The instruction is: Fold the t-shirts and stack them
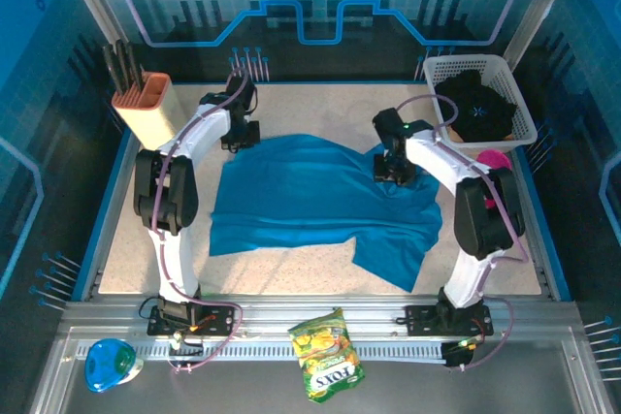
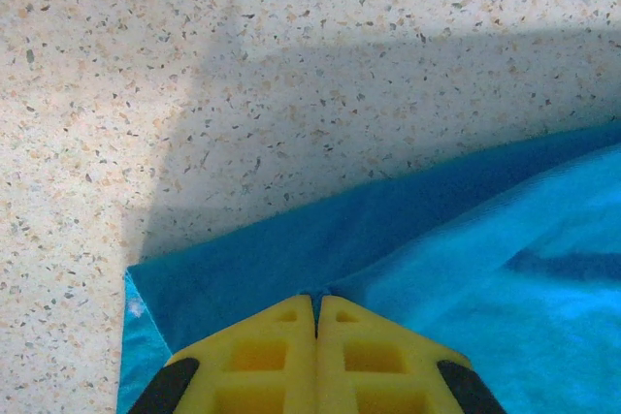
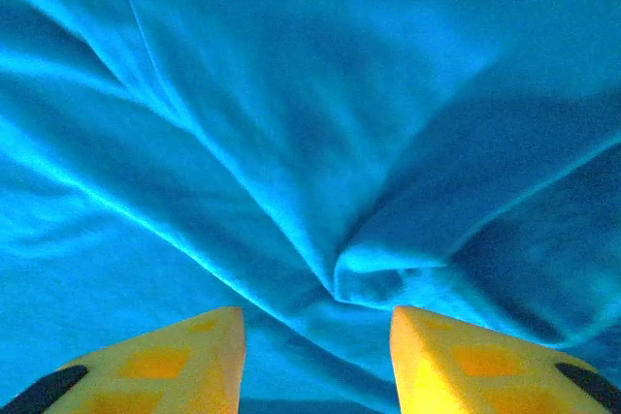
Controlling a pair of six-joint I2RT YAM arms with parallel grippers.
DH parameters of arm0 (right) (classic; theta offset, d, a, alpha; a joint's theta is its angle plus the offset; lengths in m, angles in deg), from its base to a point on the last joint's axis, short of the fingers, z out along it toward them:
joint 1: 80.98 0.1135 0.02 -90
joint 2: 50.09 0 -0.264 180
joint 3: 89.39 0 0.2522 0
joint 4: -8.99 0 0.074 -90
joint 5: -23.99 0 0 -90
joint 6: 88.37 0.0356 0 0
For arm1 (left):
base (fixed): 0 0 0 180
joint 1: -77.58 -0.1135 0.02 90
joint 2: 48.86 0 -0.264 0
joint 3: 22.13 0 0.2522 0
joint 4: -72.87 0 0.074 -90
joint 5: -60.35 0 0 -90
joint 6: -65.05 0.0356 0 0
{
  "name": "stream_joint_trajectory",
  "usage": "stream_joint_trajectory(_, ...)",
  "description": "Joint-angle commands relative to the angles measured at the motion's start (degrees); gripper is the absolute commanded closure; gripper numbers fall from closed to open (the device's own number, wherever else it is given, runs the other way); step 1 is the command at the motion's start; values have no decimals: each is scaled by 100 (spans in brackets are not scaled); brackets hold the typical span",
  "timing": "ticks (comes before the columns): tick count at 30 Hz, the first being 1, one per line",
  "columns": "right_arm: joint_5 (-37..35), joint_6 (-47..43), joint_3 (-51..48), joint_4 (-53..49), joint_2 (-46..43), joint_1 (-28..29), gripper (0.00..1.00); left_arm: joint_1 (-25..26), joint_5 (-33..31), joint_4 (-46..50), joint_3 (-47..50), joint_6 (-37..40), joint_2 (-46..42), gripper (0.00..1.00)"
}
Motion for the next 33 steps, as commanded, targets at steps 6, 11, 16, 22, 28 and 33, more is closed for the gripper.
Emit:
stream_joint_trajectory(6,-315,-221,594,-210,287,-1149,73,0,28,-75,33,17,-197,100)
stream_joint_trajectory(11,-196,-89,234,101,615,-1536,88,0,30,-84,75,43,-188,100)
stream_joint_trajectory(16,-64,-26,-392,255,486,-1549,95,0,29,-75,87,70,-223,100)
stream_joint_trajectory(22,183,84,-1320,453,-126,-1361,96,0,29,-145,156,68,-289,100)
stream_joint_trajectory(28,-191,14,-801,94,-543,-1403,86,0,25,-119,129,70,-247,100)
stream_joint_trajectory(33,-410,148,-258,-8,-445,-1447,66,0,19,-180,226,39,-336,100)
